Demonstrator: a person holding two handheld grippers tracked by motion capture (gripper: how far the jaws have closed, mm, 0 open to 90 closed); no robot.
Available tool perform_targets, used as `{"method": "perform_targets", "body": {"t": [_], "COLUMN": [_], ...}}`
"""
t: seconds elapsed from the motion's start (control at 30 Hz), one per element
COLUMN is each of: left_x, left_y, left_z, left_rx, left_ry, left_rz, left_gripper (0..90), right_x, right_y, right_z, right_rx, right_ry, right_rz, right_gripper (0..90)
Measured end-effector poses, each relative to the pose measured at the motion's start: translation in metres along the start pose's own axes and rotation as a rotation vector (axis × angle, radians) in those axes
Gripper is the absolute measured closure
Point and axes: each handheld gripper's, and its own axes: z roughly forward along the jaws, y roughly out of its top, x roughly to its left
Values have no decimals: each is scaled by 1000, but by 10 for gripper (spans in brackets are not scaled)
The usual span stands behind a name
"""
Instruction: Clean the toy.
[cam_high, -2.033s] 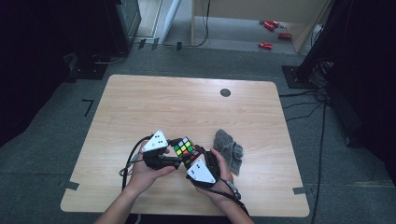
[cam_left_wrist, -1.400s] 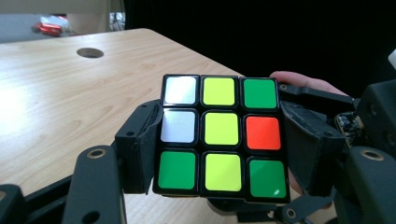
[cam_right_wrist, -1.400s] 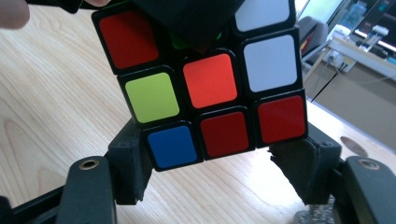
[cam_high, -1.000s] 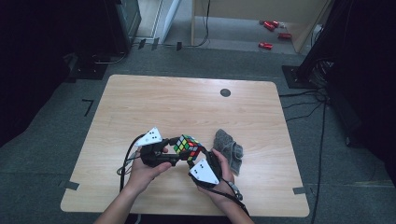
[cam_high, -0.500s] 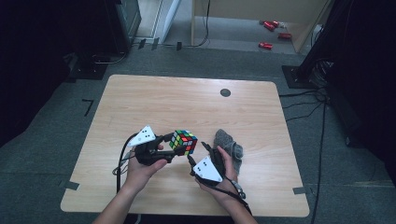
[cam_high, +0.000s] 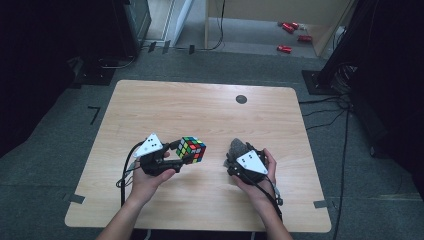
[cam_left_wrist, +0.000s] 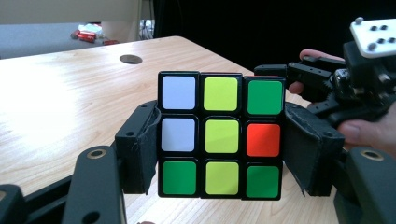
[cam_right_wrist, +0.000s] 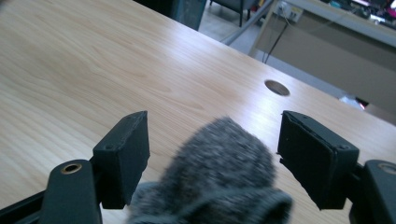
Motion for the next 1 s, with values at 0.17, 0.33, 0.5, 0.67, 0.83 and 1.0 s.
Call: {"method": "perform_targets", "body": {"t": [0.17, 0.33, 0.5, 0.67, 0.83, 1.0], "left_x": [2, 2, 0, -1, -4, -10], "left_y": [-2, -4, -5, -7, -9, -12], "left_z": [0, 3, 5, 7, 9, 13], "left_rx": [3, 18, 27, 33, 49, 67], "left_ry": [5, 2, 4, 5, 9, 17], "left_rz": [-5, -3, 9, 24, 66, 127], "left_gripper": [356, 356, 356, 356, 356, 356], "right_x": [-19, -28, -29, -29, -31, -27], "right_y": [-9, -21, -32, -39, -36, -17], "right_z": [5, 12, 21, 27, 23, 9], "right_rx": [46, 106, 174, 211, 187, 54], "right_ry": [36, 87, 153, 211, 244, 321], "right_rz": [75, 116, 169, 222, 261, 284], "right_gripper": [267, 283, 351, 520, 654, 665]}}
